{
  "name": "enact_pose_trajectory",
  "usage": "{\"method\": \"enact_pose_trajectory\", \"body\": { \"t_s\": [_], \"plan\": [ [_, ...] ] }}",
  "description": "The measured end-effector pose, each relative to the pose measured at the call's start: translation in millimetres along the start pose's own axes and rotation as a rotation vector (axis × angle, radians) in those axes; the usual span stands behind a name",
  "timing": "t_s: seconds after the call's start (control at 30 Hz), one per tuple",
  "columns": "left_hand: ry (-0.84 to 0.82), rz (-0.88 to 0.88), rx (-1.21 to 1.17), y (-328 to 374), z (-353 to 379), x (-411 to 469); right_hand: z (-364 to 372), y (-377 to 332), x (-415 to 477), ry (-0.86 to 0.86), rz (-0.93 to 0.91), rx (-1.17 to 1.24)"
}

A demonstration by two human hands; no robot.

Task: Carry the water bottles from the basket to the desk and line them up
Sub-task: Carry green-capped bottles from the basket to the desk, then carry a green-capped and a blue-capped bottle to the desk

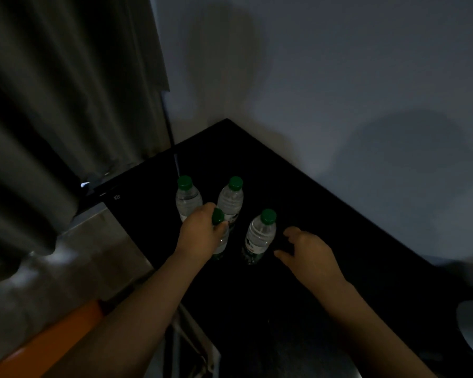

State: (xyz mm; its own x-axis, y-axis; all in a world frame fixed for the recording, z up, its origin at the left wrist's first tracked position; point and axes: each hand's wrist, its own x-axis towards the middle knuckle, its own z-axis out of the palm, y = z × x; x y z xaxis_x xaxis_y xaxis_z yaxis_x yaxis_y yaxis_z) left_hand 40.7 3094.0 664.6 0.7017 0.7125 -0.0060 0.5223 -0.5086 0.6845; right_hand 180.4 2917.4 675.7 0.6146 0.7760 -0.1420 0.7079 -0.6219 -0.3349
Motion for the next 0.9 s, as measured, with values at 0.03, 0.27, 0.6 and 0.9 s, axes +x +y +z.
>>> {"method": "enact_pose_trajectory", "body": {
  "t_s": [0.03,0.27,0.6,0.9],
  "plan": [
    [-0.038,0.013,0.049,2,-4,2,-2,1,-4,-0.015,0.006,-0.022],
    [-0.175,0.156,0.250,24,-36,-1,-11,-1,-24,-0.084,0.066,-0.056],
    [-0.424,0.372,0.348,38,-28,-38,-16,1,-57,-0.299,0.194,-0.082],
    [-0.620,0.495,0.376,83,4,-52,-21,22,-122,-0.195,0.412,-0.004]
  ]
}}
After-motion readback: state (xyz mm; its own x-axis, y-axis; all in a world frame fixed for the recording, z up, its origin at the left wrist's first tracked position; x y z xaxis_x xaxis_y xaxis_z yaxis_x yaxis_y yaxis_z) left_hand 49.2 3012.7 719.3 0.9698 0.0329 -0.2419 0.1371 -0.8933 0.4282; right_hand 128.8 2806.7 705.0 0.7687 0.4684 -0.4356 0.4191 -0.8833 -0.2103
